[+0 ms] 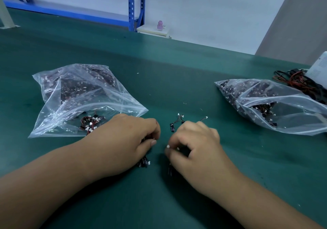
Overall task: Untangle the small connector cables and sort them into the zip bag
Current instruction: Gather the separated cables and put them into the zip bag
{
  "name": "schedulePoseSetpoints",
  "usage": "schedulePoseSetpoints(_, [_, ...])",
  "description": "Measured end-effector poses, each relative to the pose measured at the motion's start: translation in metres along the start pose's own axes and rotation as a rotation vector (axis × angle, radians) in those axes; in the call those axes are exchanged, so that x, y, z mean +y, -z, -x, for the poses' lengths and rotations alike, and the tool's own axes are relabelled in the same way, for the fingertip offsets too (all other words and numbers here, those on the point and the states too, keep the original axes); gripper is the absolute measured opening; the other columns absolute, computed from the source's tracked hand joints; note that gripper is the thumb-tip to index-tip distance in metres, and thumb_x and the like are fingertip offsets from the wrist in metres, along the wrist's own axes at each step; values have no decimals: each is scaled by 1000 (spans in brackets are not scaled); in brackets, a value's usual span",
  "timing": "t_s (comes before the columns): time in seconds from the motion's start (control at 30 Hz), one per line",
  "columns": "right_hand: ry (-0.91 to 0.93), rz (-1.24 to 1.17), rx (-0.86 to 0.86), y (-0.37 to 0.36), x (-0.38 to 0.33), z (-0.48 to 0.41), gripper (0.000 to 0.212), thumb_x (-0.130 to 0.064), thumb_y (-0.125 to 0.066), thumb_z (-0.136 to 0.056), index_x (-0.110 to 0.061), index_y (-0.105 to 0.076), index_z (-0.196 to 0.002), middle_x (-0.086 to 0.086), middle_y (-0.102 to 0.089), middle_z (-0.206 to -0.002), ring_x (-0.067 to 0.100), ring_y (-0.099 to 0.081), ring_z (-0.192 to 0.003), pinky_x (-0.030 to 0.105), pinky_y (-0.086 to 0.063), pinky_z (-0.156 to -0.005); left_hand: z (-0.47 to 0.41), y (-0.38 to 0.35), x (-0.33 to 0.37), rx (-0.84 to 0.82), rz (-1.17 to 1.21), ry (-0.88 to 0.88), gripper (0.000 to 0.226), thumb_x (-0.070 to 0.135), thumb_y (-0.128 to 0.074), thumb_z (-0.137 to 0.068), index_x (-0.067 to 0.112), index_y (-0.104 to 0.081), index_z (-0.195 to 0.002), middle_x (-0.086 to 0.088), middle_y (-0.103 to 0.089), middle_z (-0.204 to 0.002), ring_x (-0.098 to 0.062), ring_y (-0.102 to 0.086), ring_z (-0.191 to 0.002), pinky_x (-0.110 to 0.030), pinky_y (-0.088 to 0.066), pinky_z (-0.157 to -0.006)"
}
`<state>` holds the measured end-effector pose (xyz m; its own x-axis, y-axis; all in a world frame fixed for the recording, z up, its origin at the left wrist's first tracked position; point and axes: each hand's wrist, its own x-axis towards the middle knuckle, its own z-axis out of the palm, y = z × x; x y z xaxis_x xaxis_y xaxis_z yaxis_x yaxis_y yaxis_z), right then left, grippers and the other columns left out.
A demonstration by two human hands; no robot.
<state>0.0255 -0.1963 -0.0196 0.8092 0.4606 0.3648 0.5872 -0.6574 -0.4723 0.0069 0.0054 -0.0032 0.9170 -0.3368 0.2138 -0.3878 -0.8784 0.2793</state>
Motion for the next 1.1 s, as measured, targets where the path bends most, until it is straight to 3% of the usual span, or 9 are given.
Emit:
schedulePoseSetpoints(0.1, [-122,-137,175,5,9,-10,12,-37,-73,-78,-34,-61,-75,-16,-56,-77,8,-55,-86,44,-42,-86,0,0,3,0,4,-20,9,38,-55,-92,40,-47,-89,21,-54,-72,-4,-49,-76,-9,-31,-71])
schedulePoseSetpoints(0.2, [-211,-138,166,8,14,-18,21,-37,-79,-79,-40,-63,-66,-17,-56,-80,6,-56,-89,46,-42,-92,2,1,5,2,15,-37,8,37,-54,-93,39,-47,-89,20,-54,-74,-5,-48,-81,-7,-30,-75])
schedulePoseSetpoints(0.3, [-254,-77,186,9,19,-20,19,-36,-77,-81,-44,-63,-70,-17,-56,-82,6,-55,-87,46,-42,-92,3,1,7,5,41,-58,5,38,-53,-93,37,-49,-92,19,-54,-76,-6,-47,-86,-6,-29,-78])
schedulePoseSetpoints(0.47, [-205,-143,240,11,20,-14,22,-15,-72,-84,-36,-69,-81,-22,-56,-86,3,-56,-80,52,-47,-86,5,0,8,27,84,-82,7,36,-56,-94,37,-49,-93,20,-54,-75,-2,-46,-88,-5,-29,-75])
schedulePoseSetpoints(0.57, [-33,-102,186,11,12,-8,3,-30,-68,-81,-31,-70,-80,-17,-58,-79,4,-57,-82,48,-44,-84,4,0,9,32,102,-97,12,35,-58,-94,39,-46,-92,21,-54,-74,-3,-48,-85,-6,-31,-75])
schedulePoseSetpoints(0.73, [80,18,43,6,-3,0,26,-56,-59,-79,-32,-69,-81,-13,-55,-81,9,-52,-83,42,-38,-83,3,-2,12,56,189,-109,13,34,-58,-88,39,-47,-94,20,-57,-76,-3,-51,-78,-13,-38,-72])
schedulePoseSetpoints(0.83, [47,93,37,4,-6,3,30,-61,-58,-73,-32,-65,-77,-14,-53,-79,11,-49,-81,39,-35,-80,4,-4,13,84,296,-74,11,39,-55,-87,38,-49,-95,18,-61,-87,-6,-57,-80,-22,-43,-69])
schedulePoseSetpoints(0.97, [8,87,18,2,-7,4,28,-59,-56,-74,-33,-67,-73,-13,-53,-78,10,-48,-83,38,-34,-81,4,-6,12,108,359,-76,9,40,-54,-87,38,-49,-94,16,-63,-86,-9,-59,-79,-27,-45,-68])
schedulePoseSetpoints(1.1, [19,91,0,1,-6,5,24,-54,-57,-78,-34,-70,-76,-14,-55,-79,9,-48,-85,39,-34,-84,4,-7,12,143,433,-72,6,34,-56,-88,35,-52,-92,15,-64,-86,-11,-61,-80,-25,-46,-70])
